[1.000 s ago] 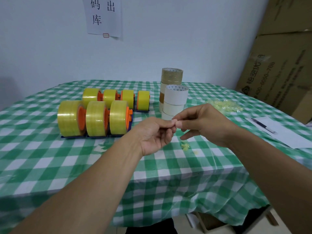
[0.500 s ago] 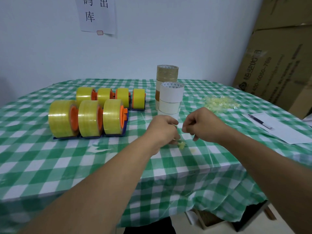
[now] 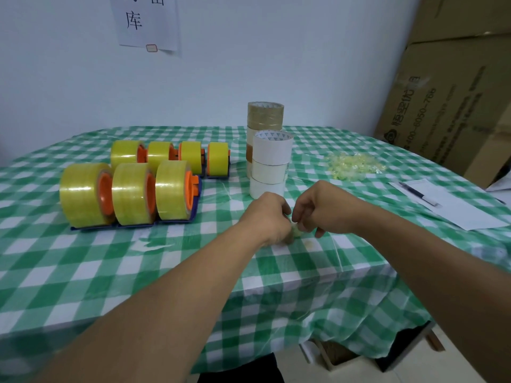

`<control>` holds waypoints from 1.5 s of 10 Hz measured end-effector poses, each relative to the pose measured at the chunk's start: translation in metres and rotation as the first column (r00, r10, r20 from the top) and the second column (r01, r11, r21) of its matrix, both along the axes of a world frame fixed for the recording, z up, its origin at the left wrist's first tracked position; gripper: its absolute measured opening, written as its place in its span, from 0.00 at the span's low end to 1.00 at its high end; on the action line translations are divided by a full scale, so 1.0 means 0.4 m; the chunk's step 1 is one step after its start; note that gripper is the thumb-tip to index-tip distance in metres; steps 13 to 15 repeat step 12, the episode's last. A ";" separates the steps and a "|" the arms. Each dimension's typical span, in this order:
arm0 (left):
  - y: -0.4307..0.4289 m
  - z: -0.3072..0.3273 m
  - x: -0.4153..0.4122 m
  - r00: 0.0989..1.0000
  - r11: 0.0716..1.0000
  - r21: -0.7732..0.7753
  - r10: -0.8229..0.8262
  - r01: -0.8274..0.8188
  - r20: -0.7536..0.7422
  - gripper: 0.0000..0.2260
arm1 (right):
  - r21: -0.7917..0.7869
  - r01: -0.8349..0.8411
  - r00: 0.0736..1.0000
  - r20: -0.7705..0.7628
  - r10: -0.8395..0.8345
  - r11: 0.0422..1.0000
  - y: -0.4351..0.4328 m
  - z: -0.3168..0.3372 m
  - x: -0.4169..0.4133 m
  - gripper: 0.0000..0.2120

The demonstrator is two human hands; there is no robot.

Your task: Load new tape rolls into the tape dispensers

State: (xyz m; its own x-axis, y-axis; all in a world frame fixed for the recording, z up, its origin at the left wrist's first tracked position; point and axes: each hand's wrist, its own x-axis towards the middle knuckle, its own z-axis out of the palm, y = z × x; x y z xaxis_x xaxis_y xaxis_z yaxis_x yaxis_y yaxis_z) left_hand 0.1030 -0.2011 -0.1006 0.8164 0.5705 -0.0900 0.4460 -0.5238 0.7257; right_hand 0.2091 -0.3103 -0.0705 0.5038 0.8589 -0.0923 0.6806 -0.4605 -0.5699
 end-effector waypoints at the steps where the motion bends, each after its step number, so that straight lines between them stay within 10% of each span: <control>1: 0.008 -0.010 0.002 0.999 1.000 -0.006 0.023 -0.022 0.036 0.19 | 0.024 0.015 1.000 0.006 -0.015 1.000 0.003 0.000 0.003 0.08; 4: 0.019 -0.007 -0.017 0.998 0.996 -0.082 0.039 -0.034 0.059 0.17 | 0.041 0.047 0.999 -0.007 -0.047 0.998 0.012 -0.004 0.006 0.08; 7: 0.007 -0.010 -0.007 0.997 0.999 -0.038 -0.030 0.033 0.065 0.23 | -0.325 -0.017 0.995 0.083 0.046 0.946 -0.010 0.011 -0.006 0.19; 15: 0.039 0.001 -0.030 0.987 0.991 -0.105 0.093 -0.080 0.130 0.09 | -0.125 0.051 0.999 -0.006 -0.053 0.991 0.018 0.028 -0.021 0.09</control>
